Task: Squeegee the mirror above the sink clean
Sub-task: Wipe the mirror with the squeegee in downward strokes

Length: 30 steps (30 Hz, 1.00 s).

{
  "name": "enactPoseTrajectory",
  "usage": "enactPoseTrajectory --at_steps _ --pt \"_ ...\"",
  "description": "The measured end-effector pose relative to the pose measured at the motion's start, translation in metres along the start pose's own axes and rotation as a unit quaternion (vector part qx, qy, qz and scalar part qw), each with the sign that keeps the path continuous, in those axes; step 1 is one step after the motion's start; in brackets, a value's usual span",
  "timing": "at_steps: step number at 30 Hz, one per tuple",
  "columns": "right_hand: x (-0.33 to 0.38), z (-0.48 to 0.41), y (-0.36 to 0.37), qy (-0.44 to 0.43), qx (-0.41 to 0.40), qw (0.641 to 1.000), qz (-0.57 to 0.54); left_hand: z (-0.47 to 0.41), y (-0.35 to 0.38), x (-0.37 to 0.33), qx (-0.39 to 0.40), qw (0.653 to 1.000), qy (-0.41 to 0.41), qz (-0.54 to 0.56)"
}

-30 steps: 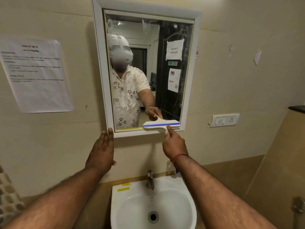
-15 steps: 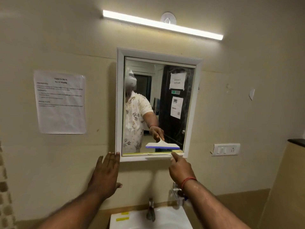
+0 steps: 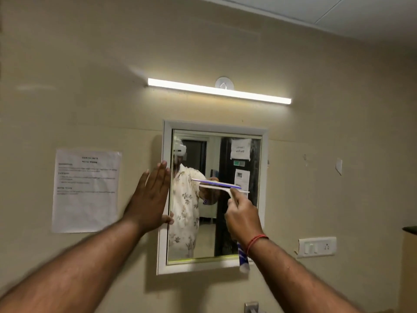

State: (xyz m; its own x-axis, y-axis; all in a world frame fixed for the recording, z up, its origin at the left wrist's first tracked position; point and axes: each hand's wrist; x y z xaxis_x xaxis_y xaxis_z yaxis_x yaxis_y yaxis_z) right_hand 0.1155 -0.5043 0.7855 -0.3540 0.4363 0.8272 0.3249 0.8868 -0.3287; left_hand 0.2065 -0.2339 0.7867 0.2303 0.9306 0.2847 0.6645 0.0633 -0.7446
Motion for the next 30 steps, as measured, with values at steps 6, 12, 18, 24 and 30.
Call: enactPoseTrajectory --at_steps 6,12,18,24,30 --pt "0.076 -0.047 -0.014 -0.085 -0.022 0.996 0.030 -0.070 -0.081 0.014 0.051 0.994 -0.072 -0.069" --pt "0.110 -0.080 -0.014 -0.132 -0.027 0.988 0.079 -0.078 -0.078 0.009 0.050 0.992 -0.091 -0.073" --pt "0.117 -0.092 -0.007 -0.149 -0.026 0.985 0.085 -0.073 -0.079 0.012 0.058 0.990 -0.088 -0.090" --pt "0.118 -0.103 -0.003 -0.152 -0.040 0.985 0.070 -0.071 -0.076 0.010 0.061 0.989 -0.093 -0.095" --pt "0.118 -0.109 -0.006 -0.142 -0.008 0.987 0.072 -0.071 -0.074 0.008 0.053 0.991 -0.092 -0.082"
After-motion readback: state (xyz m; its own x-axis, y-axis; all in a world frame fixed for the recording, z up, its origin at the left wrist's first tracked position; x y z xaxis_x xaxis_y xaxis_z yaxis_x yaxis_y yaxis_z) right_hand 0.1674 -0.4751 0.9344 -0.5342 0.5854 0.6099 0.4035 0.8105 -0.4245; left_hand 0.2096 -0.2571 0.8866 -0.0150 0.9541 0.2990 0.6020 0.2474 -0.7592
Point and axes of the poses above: each hand's wrist, its own z-axis away from the middle knuckle, its own y-axis out of the palm, x = y × z, and after that the axes turned 10 degrees about x, right-handed
